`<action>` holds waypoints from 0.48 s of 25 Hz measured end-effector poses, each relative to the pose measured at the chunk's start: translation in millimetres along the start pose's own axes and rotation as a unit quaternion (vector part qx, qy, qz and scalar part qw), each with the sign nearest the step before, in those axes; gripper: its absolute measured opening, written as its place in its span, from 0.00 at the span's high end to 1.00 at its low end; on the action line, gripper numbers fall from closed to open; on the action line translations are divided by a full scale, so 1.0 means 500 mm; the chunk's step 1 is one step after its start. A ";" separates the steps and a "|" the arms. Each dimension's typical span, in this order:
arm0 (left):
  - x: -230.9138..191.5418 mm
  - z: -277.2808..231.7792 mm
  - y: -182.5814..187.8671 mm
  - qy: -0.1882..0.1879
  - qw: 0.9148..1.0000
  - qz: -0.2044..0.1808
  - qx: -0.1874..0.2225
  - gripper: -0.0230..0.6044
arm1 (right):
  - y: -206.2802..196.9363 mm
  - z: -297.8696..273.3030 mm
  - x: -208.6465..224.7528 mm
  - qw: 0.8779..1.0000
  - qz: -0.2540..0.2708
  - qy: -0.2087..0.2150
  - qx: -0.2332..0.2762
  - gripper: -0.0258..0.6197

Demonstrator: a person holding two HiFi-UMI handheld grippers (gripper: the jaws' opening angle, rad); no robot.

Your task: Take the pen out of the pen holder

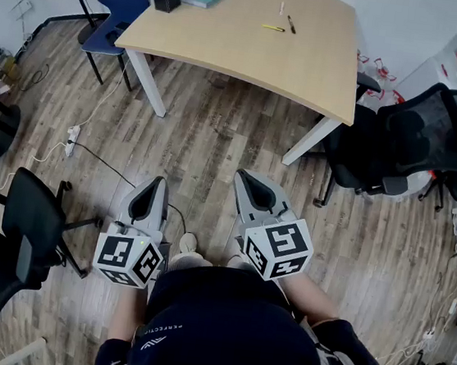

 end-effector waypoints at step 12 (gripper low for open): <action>-0.158 -0.069 0.035 -0.041 0.999 -0.011 0.000 0.96 | 0.004 -0.152 -0.028 0.999 -0.023 -0.041 0.011 0.96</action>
Point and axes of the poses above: the fingertips, and each gripper's own axes: z backward along the fingers, x to its right, y out of its top, the point moved 6 cm from there along z, backward along the fingers, and after that the axes turned 15 degrees about y, right-handed, at the moved point
